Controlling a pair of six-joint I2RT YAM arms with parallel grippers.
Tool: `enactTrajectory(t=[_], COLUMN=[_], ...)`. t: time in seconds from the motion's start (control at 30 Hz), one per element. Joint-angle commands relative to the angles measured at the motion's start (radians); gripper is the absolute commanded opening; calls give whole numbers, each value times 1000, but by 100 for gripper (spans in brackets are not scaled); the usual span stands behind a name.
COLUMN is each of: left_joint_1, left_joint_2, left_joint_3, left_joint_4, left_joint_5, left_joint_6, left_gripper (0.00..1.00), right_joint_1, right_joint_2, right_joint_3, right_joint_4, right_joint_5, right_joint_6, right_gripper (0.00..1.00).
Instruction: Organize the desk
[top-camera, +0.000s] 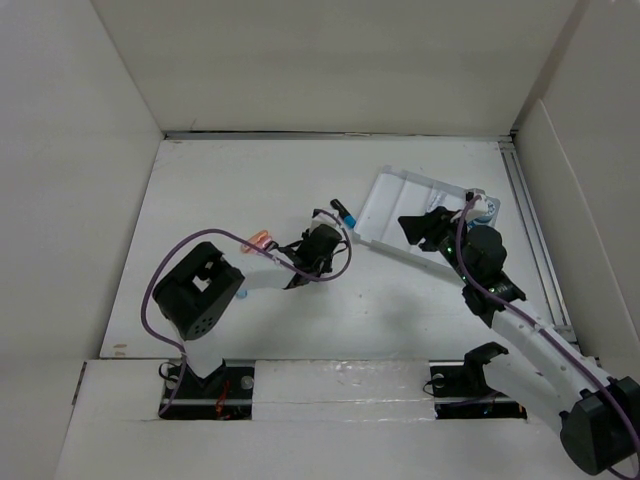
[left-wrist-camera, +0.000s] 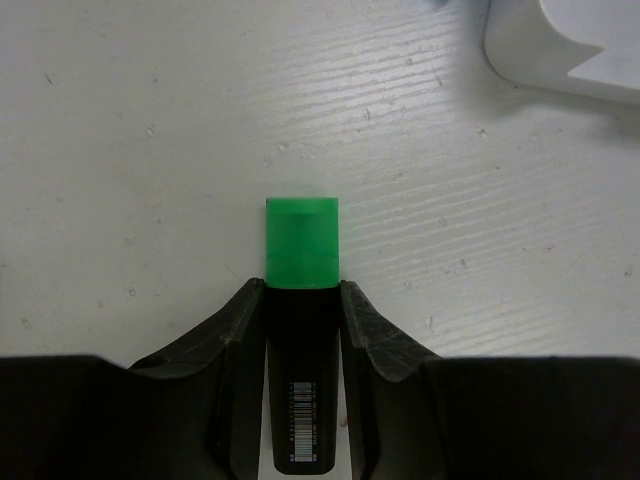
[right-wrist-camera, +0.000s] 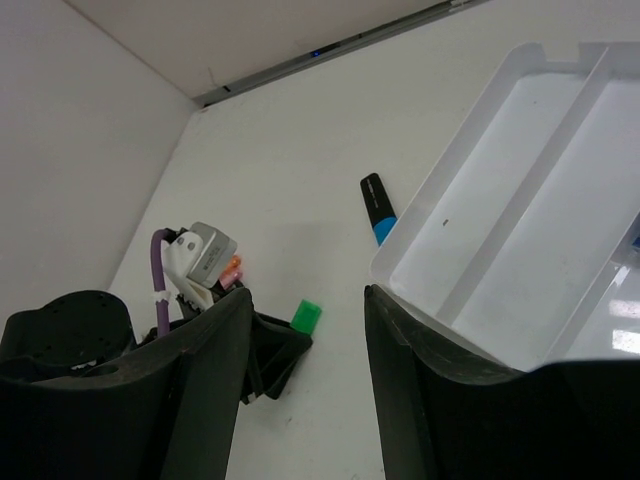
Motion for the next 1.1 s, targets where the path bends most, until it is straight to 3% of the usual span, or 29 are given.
enactTrajectory(t=[0.0,0.17,0.33,0.6,0.93,1.07], left_joint_1=[-5,-5,-5,-5,47,47], left_joint_2=[-81,-167,-118,92,420,524], left_joint_3=[20,81,226,500,964,1090], left_joint_4=[-28,49,79,96,-38,-95], left_joint_5=[61,187,270,296,378,365], left_joint_6=[-18,-58,-52,8,89,111], left_gripper=[0,0,0,1,8,16], right_joint_1=[-8,-8,-19,-37,-37,-37], right_joint_2=[-13,-39,-88,-108,-160,-151], right_joint_3=[-1,-24,-56,-62,-81,-75], right_joint_4=[59,64,78,76,81,75], right_joint_5=[3,48,82,79,83,83], right_joint_6=[4,19,35,39,46,44], right_gripper=[54,54,53,53,53,54])
